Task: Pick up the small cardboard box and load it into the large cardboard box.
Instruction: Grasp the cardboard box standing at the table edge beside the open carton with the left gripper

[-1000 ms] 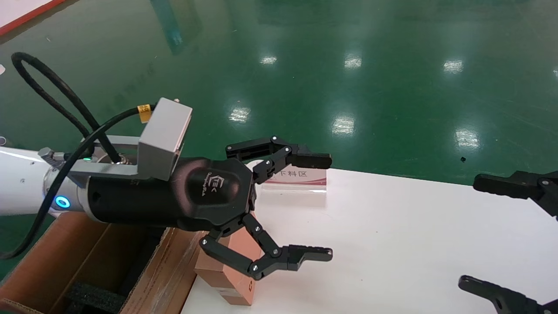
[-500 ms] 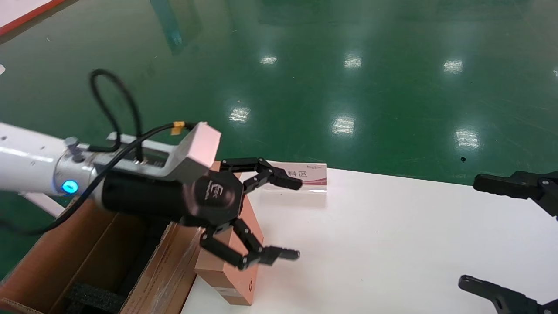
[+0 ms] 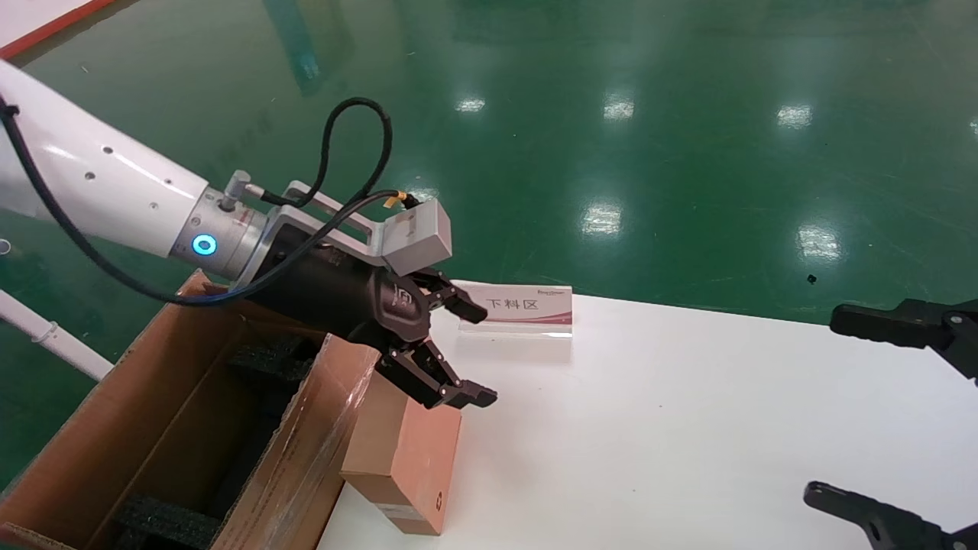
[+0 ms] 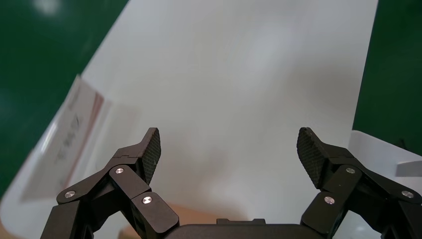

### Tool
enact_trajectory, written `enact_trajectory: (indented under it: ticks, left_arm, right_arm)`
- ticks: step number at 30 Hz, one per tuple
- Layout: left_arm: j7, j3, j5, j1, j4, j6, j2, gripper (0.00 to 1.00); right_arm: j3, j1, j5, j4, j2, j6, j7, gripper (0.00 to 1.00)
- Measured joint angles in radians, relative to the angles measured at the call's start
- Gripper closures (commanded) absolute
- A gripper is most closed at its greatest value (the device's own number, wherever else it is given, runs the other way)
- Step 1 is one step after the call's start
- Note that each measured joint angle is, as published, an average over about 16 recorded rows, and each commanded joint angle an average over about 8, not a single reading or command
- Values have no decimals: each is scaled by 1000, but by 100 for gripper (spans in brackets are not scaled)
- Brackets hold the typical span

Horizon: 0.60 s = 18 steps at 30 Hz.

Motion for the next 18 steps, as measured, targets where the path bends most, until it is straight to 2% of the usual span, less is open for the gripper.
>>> enact_trajectory:
  ticks: [5, 18]
  left_arm:
    - [-158, 81, 53, -62, -54, -15, 4, 0]
    - [-539, 209, 231, -191, -292, -31, 24, 0]
  right_arm:
    - [0, 0, 0, 0, 0, 0, 0, 0]
    - [-1, 0, 1, 0, 1, 1, -1, 0]
